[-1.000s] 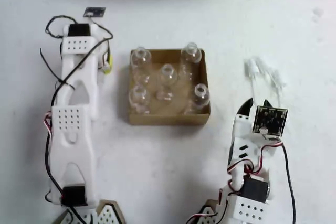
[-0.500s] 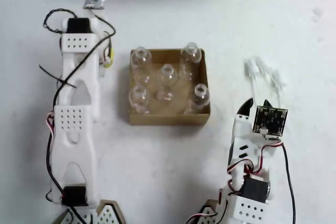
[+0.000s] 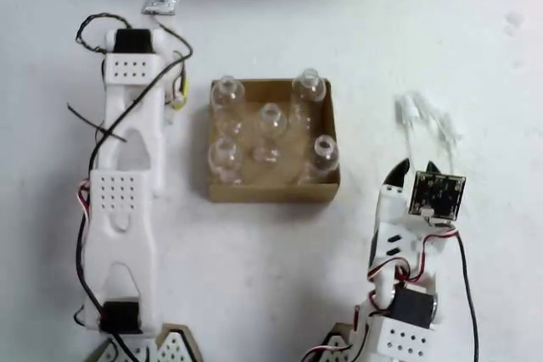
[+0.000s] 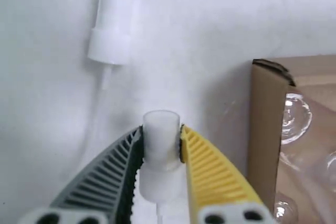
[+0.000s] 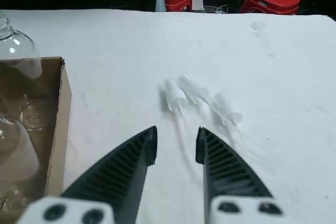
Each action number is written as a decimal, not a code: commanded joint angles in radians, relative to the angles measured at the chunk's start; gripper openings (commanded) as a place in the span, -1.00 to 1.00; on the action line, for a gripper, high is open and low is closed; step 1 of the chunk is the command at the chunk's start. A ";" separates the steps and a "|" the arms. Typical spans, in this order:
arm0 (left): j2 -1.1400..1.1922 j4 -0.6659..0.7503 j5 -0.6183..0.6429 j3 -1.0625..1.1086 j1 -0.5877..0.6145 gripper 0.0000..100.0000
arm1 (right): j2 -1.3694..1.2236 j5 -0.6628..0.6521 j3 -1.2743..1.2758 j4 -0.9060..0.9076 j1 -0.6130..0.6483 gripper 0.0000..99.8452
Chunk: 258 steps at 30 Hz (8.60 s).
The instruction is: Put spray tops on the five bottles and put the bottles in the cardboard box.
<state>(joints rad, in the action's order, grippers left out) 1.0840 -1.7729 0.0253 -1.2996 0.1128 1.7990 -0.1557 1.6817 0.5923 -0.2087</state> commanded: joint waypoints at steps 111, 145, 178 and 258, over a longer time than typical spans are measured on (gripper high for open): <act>-1.877 1.415 -0.029 1.798 -0.338 -0.94 | -0.002 0.000 0.009 0.007 0.028 -0.79; -1.557 1.623 0.144 1.708 -0.260 -0.95 | -0.002 0.000 0.009 0.005 0.033 -0.79; -1.452 1.697 0.144 1.691 -0.317 -0.95 | -0.002 0.000 0.009 0.005 0.031 -0.79; -1.578 1.794 0.137 1.801 -0.271 -0.95 | -0.002 0.000 0.009 0.005 0.033 -0.79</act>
<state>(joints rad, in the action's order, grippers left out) -0.4365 -0.0054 0.1557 0.5493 -0.1435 1.7990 -0.1573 1.6817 0.5923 -0.1857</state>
